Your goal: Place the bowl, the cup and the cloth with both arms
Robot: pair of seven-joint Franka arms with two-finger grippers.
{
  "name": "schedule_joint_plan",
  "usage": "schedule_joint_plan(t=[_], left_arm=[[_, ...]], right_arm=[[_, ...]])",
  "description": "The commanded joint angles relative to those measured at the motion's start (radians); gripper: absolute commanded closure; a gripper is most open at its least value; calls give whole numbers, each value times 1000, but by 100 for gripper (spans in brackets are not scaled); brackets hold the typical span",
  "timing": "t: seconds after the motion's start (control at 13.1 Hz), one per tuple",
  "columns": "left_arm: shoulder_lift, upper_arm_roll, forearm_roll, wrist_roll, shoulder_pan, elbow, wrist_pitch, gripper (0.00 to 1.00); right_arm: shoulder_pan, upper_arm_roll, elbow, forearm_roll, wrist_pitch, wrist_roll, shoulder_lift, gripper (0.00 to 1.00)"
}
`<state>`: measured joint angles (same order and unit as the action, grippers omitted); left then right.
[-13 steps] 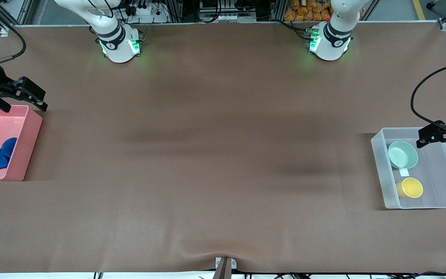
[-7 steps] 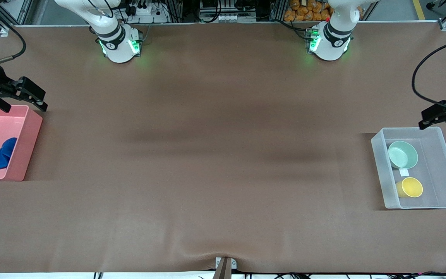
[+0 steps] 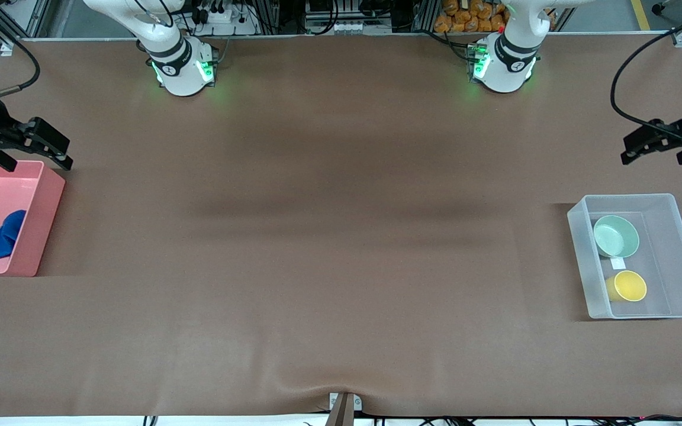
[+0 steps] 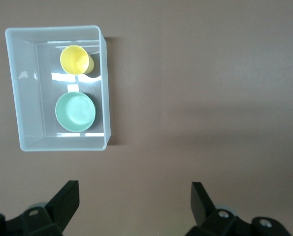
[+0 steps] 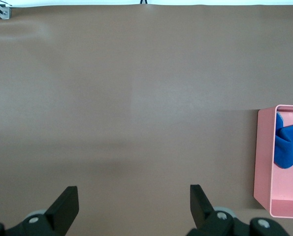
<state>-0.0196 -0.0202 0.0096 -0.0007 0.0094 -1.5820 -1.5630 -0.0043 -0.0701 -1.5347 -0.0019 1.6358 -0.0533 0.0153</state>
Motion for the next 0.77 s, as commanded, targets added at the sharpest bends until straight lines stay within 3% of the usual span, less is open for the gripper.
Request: schedule_joint_plan(t=[0.0, 0.69], left_arm=[[-74, 19, -2, -13, -20, -67, 6, 0], [-88, 11, 1, -64, -42, -29, 49, 0]], right_arm=[[6, 3, 16, -4, -10, -11, -8, 0], [3, 3, 18, -4, -10, -6, -8, 0]])
